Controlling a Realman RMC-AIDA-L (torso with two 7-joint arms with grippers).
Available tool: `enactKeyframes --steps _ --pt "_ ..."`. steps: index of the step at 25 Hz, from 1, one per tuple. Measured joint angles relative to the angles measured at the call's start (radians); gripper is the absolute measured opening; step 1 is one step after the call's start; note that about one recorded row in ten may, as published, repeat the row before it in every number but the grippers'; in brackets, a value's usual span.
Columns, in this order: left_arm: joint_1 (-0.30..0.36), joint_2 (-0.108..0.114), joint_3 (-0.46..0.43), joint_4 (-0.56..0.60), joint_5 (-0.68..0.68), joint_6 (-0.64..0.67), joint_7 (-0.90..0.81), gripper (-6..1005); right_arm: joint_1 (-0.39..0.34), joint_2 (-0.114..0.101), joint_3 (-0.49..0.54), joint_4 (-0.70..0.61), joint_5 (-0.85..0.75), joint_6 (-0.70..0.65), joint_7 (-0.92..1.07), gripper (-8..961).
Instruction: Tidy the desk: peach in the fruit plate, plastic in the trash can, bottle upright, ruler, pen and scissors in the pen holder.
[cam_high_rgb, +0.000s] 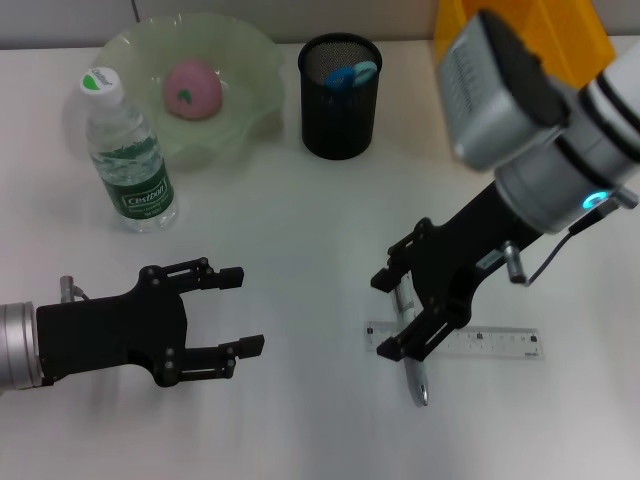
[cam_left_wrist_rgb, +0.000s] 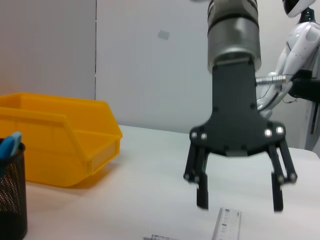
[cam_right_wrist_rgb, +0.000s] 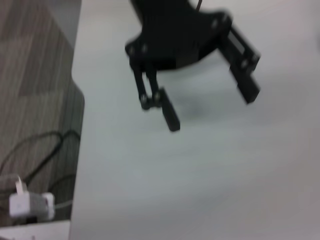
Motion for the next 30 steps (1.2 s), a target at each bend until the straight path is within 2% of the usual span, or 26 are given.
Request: enactKeyframes --steps 1,6,16,30 --pt "0.0 0.0 0.0 0.0 0.0 0.0 0.0 787 -0.001 0.001 -0.047 0.006 -0.005 0.03 0.0 817" --pt "-0.001 0.0 -0.003 0.0 -0.002 -0.001 -0.002 787 -0.001 0.003 -0.137 0.014 -0.007 0.098 0.0 813" --pt "-0.003 -0.001 -0.004 0.0 -0.004 -0.006 -0.018 788 0.0 0.005 -0.277 0.049 -0.017 0.212 0.009 805" --pt "-0.011 -0.005 -0.015 -0.001 -0.012 -0.001 -0.026 788 0.001 0.006 -0.315 0.08 -0.043 0.278 0.022 793"
